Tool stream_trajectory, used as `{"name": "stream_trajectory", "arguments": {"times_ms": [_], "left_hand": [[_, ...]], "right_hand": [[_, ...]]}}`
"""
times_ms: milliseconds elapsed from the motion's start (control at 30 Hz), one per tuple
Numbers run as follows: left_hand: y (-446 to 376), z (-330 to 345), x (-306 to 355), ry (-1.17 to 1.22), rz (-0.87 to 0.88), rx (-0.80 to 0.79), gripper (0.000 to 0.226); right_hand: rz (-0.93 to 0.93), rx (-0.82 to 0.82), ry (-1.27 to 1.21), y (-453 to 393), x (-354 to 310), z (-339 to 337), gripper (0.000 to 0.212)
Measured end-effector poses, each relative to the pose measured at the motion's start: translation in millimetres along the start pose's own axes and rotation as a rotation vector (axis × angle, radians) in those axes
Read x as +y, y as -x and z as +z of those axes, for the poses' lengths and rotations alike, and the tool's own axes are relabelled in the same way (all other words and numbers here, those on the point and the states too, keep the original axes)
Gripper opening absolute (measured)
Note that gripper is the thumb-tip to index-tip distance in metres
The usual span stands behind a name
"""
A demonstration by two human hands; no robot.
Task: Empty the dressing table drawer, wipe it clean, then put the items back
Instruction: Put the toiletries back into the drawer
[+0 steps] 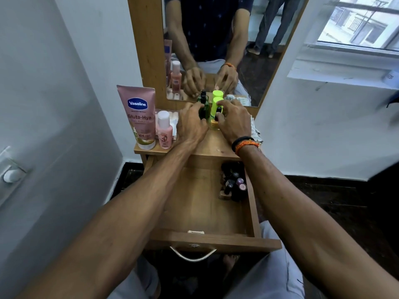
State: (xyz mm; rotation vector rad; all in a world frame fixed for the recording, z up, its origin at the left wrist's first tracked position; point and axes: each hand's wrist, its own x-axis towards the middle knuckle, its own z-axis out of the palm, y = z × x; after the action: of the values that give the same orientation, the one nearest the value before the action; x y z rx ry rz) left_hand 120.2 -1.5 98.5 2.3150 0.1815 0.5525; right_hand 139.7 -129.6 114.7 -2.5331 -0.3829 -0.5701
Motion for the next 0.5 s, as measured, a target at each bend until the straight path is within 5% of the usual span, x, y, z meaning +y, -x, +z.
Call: {"name": "stream_trajectory", "arguments": {"times_ms": [500], "left_hand": [[9, 3, -3, 0.065, 0.029, 0.051, 0.014]], "right_hand": [[0.036, 0.059, -0.107, 4, 2, 3, 0.022]]}}
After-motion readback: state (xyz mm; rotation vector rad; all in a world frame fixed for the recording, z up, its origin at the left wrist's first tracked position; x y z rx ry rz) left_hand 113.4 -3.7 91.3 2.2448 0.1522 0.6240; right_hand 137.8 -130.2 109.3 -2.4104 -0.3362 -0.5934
